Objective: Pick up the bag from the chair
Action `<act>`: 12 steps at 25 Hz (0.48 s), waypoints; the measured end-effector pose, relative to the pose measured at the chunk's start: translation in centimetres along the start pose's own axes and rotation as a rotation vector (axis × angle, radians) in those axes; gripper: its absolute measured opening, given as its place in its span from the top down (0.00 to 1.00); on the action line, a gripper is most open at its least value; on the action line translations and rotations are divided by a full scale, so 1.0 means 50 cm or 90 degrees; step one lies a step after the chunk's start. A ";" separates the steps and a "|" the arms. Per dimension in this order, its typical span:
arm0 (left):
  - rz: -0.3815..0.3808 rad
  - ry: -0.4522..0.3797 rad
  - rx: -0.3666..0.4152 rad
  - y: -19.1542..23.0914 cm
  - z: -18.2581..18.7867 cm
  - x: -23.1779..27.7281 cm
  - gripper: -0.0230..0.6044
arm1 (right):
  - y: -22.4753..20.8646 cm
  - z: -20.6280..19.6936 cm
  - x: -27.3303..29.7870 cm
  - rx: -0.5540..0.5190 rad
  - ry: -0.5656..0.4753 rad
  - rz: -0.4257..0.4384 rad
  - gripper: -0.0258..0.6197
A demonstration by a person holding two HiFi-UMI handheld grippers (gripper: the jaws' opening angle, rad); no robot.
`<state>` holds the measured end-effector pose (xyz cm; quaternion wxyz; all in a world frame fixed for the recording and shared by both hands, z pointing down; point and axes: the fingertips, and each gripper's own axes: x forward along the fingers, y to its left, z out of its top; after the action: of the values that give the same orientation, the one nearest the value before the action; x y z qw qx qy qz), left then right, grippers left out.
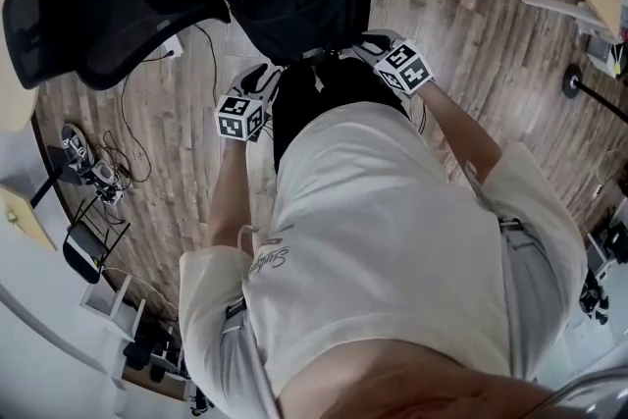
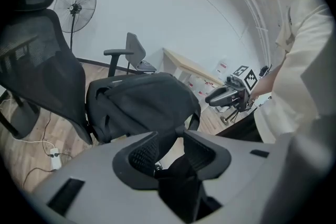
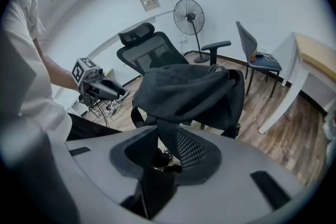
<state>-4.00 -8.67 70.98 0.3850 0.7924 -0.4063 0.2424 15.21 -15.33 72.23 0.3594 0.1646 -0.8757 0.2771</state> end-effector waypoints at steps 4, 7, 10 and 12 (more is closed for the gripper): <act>0.001 0.039 -0.027 0.027 -0.056 0.027 0.71 | -0.011 -0.046 0.033 -0.012 0.038 0.006 0.79; -0.014 0.068 -0.041 0.039 -0.080 0.057 0.69 | -0.024 -0.059 0.055 -0.018 0.057 0.018 0.78; -0.030 0.087 -0.061 0.045 -0.091 0.087 0.66 | -0.030 -0.067 0.068 -0.027 0.068 0.034 0.78; -0.040 0.096 -0.064 0.046 -0.095 0.100 0.65 | -0.023 -0.065 0.080 -0.030 0.067 0.055 0.78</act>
<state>-3.49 -8.01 78.20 0.4612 0.7638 -0.3631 0.2684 14.77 -14.61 77.44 0.3968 0.1034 -0.8681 0.2797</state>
